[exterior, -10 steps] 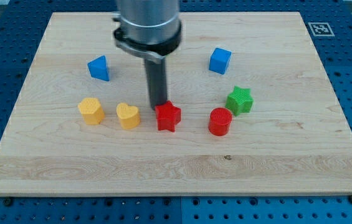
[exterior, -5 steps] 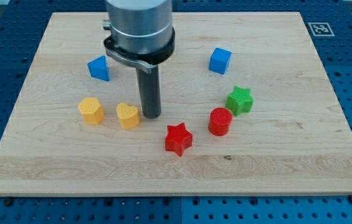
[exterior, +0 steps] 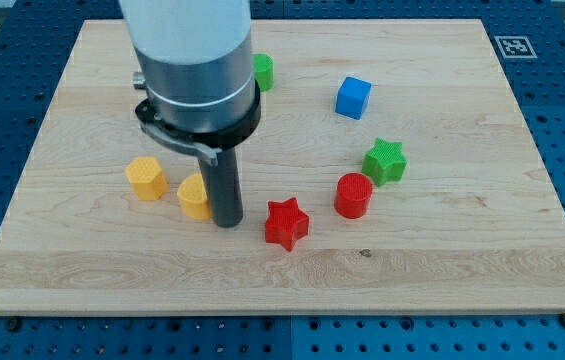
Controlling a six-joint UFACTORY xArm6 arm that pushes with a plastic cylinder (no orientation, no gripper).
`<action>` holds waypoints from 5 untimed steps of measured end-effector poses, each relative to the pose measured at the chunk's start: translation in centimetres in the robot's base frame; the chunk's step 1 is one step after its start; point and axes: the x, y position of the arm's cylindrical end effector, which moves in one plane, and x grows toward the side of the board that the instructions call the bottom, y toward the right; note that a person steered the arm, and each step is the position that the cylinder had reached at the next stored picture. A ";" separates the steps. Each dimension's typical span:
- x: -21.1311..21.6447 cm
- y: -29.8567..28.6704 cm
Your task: Place the yellow heart below the yellow hexagon
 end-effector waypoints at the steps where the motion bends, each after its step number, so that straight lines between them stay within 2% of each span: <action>1: -1.0 -1.7; 3: -1.0 -7.1; 5: -1.0 -6.1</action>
